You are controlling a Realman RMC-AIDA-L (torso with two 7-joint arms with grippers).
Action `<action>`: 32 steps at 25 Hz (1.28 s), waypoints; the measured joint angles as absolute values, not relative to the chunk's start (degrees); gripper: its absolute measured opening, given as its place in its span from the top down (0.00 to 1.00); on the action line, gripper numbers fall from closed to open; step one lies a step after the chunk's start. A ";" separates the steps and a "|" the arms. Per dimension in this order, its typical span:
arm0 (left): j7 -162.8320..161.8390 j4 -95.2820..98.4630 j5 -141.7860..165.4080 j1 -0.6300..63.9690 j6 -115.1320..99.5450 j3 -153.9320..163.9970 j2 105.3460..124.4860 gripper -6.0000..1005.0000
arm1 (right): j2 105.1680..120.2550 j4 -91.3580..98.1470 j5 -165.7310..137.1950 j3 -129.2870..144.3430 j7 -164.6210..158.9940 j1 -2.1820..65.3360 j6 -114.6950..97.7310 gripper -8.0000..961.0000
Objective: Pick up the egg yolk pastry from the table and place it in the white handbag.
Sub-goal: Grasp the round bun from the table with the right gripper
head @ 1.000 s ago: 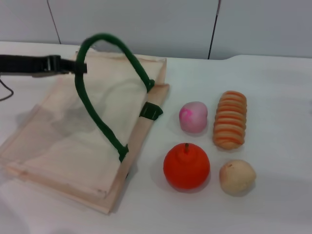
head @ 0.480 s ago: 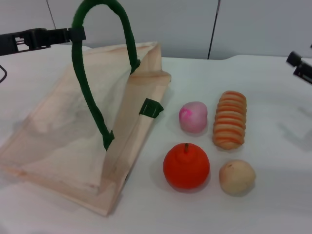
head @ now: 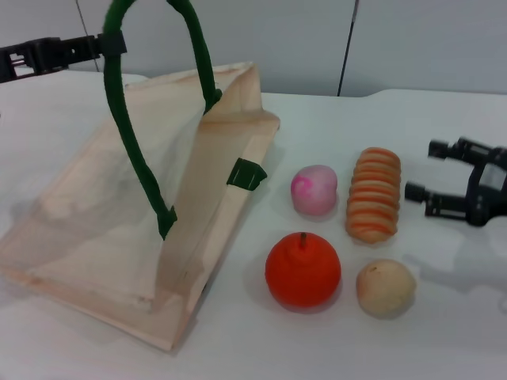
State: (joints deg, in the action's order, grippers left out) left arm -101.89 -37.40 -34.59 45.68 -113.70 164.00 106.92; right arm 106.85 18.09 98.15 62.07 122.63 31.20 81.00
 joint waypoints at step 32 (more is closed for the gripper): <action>-103.96 -37.70 -37.66 44.25 -114.36 164.00 106.23 0.84 | 115.95 38.73 53.73 61.45 96.96 31.63 80.28 0.09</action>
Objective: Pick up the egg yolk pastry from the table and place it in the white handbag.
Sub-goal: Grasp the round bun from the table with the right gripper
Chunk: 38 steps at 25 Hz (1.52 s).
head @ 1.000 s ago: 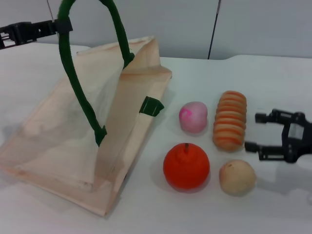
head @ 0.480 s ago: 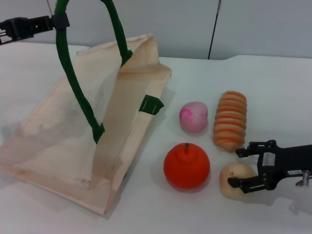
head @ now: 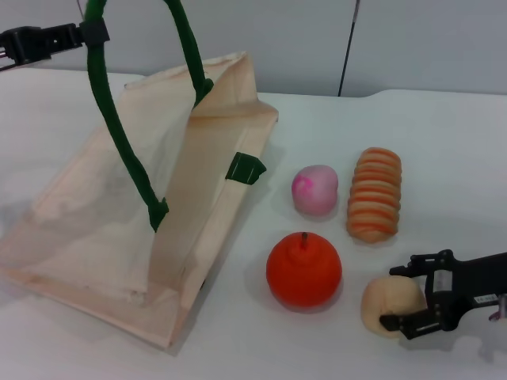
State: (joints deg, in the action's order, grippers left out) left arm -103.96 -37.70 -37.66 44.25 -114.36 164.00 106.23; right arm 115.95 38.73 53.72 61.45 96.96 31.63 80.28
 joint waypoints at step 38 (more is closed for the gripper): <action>-104.20 -37.37 -38.37 44.56 -115.33 164.01 106.08 0.83 | 116.02 46.48 52.72 54.29 102.46 31.13 92.41 0.39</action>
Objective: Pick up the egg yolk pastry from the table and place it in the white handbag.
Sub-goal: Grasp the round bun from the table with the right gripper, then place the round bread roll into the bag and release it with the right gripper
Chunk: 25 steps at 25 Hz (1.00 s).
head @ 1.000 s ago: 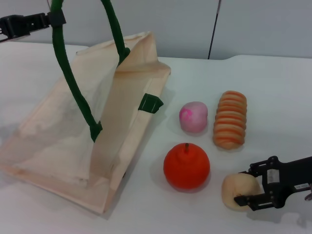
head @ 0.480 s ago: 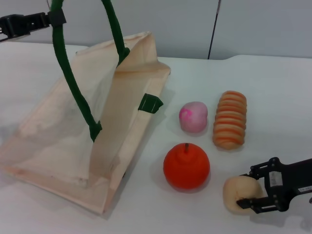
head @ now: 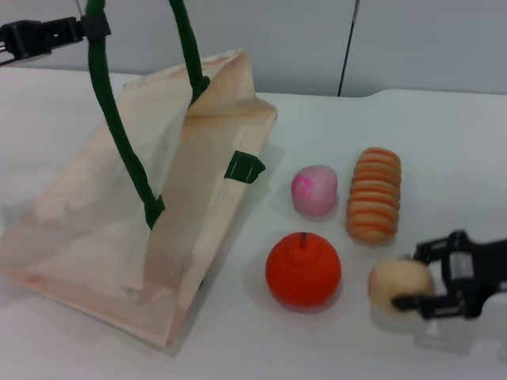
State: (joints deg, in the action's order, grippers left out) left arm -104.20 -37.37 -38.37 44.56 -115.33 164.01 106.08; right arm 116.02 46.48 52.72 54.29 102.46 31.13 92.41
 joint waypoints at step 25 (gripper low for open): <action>-105.41 -34.21 -41.89 47.75 -116.90 164.09 104.89 0.82 | 116.69 26.35 68.07 61.62 108.76 57.70 79.25 0.40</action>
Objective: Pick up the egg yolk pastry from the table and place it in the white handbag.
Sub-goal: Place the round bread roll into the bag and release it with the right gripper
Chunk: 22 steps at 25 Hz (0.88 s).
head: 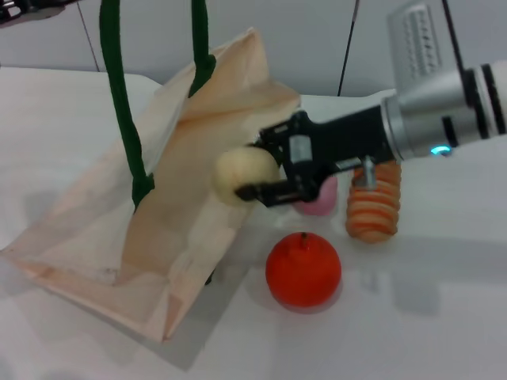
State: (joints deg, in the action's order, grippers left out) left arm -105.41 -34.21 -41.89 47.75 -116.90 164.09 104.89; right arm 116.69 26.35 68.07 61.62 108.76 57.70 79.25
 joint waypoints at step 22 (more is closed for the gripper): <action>-104.56 -32.61 -42.61 51.26 -116.89 164.01 104.49 0.81 | 118.00 21.63 104.14 102.15 110.81 64.10 43.73 0.41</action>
State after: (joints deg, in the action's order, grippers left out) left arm -104.56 -32.61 -42.61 51.26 -116.89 164.01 104.49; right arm 118.00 21.63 104.14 102.15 110.81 64.10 43.73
